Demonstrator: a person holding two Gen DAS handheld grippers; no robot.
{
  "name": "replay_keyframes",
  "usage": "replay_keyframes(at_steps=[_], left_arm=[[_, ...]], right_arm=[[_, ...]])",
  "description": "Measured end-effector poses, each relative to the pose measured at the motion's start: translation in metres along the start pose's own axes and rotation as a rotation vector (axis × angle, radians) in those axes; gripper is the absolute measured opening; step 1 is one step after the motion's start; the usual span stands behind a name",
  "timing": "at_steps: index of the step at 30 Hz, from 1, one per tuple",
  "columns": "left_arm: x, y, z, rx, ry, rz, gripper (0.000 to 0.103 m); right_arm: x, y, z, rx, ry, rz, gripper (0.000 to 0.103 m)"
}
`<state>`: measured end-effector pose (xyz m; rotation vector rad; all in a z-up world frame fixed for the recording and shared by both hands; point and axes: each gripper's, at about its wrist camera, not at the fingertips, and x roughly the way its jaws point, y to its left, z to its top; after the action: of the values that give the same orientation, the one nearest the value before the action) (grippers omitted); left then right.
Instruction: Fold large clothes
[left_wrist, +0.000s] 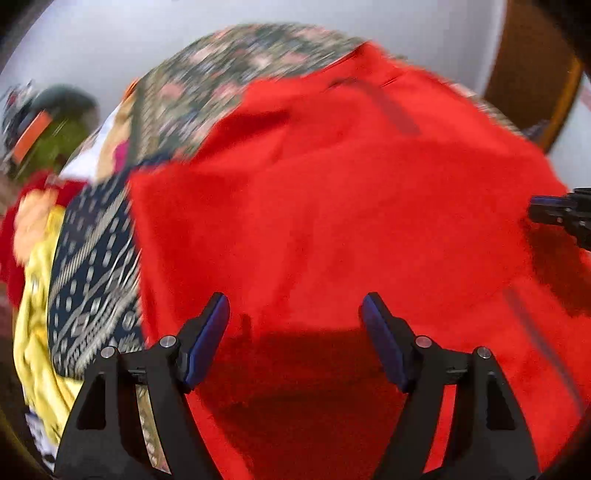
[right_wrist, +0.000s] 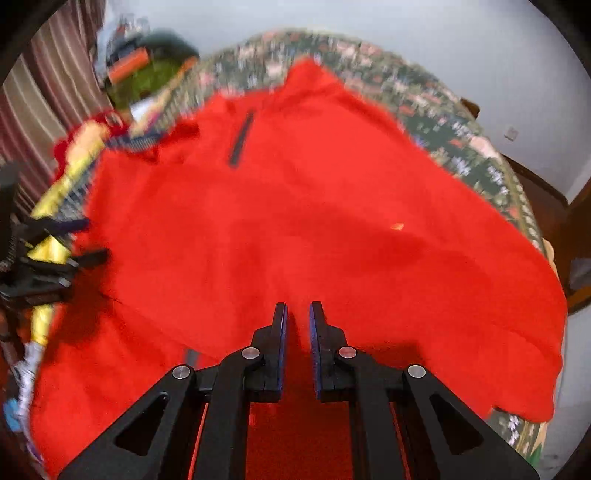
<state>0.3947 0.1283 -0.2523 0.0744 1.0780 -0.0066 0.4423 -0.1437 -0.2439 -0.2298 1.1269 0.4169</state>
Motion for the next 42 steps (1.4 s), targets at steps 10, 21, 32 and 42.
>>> replay_keyframes(at_steps=[10,21,32,42], left_arm=[[0.025,0.022,-0.032,-0.135,0.008,-0.03,0.082],[0.03,0.013,-0.036,-0.129,0.009,0.024,0.086],[0.023,0.013,-0.034,-0.16,0.009,0.039,0.086],[-0.02,-0.042,0.01,-0.05,-0.07,-0.01,0.086]], right_arm=[[0.009,-0.005,-0.013,-0.063,0.031,-0.166,0.008],[-0.004,-0.033,-0.031,-0.104,0.026,-0.463,0.083],[-0.08,-0.114,-0.084,0.122,-0.067,-0.311,0.103],[-0.128,-0.196,-0.141,0.502,-0.151,-0.013,0.103]])
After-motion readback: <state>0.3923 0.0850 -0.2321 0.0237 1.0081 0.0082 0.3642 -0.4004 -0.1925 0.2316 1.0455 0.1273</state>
